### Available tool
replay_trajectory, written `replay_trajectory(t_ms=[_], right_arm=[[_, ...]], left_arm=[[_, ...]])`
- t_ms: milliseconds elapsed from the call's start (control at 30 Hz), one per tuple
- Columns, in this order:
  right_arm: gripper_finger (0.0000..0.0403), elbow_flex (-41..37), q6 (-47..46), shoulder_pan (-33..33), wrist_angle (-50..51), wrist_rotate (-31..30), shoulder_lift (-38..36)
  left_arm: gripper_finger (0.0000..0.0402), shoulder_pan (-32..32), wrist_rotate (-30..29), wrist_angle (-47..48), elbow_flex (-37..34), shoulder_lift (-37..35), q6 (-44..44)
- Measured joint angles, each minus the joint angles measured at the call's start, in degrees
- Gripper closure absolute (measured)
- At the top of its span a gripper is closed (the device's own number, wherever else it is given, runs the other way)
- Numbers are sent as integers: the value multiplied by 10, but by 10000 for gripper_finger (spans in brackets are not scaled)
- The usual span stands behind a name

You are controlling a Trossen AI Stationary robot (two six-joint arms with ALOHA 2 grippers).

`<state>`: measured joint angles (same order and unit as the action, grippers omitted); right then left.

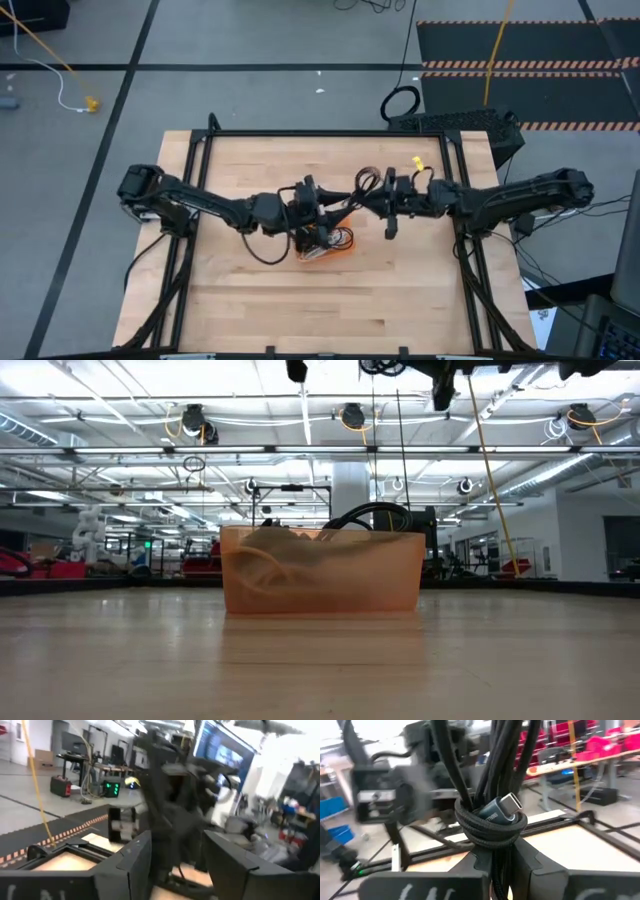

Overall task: Pick and place USB-C Cables
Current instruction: Put the black charger cable into the orange bin

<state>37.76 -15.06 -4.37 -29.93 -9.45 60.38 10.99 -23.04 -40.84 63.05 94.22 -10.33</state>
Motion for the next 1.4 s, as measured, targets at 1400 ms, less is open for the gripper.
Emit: replay_trajectory(t_ms=[1400], right_arm=[[384,1,115,-70,-19,32,267]], left_arm=[[204,128,-10,562,0,-264,-171]])
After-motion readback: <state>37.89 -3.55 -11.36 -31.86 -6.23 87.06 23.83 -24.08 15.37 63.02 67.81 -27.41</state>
